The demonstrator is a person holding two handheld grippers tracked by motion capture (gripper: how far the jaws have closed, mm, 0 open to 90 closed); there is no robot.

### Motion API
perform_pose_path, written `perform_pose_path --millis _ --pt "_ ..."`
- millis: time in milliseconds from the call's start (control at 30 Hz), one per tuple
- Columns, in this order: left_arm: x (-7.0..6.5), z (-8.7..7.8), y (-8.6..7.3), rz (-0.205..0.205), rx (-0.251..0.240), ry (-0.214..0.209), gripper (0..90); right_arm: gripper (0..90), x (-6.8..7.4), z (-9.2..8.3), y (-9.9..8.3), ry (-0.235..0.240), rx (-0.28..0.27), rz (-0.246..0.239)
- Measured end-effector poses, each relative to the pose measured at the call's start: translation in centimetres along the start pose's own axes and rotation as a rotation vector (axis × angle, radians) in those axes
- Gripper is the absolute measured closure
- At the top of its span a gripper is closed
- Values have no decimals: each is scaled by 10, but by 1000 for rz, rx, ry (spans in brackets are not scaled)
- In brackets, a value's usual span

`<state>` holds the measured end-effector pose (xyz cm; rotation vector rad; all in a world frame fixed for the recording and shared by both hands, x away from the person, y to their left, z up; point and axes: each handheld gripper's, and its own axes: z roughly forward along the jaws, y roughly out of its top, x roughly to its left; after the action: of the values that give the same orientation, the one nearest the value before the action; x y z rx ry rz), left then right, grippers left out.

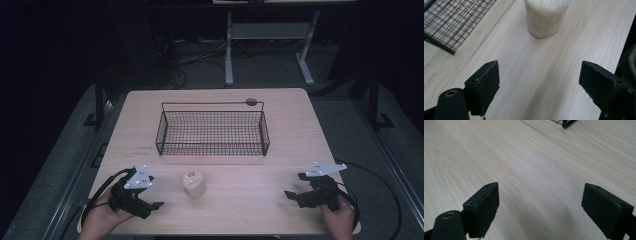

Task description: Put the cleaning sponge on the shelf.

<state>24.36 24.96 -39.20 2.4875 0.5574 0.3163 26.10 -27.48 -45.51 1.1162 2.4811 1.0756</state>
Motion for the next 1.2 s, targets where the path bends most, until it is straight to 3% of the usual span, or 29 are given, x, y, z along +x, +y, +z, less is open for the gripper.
perform_pose_path --millis 733,1200 --pt "-3 7 38 109 57 -51 157 142 2 0 0 7 -1 -6" --pt "-2 15 55 136 91 -76 157 142 4 1 1 11 -2 -14"
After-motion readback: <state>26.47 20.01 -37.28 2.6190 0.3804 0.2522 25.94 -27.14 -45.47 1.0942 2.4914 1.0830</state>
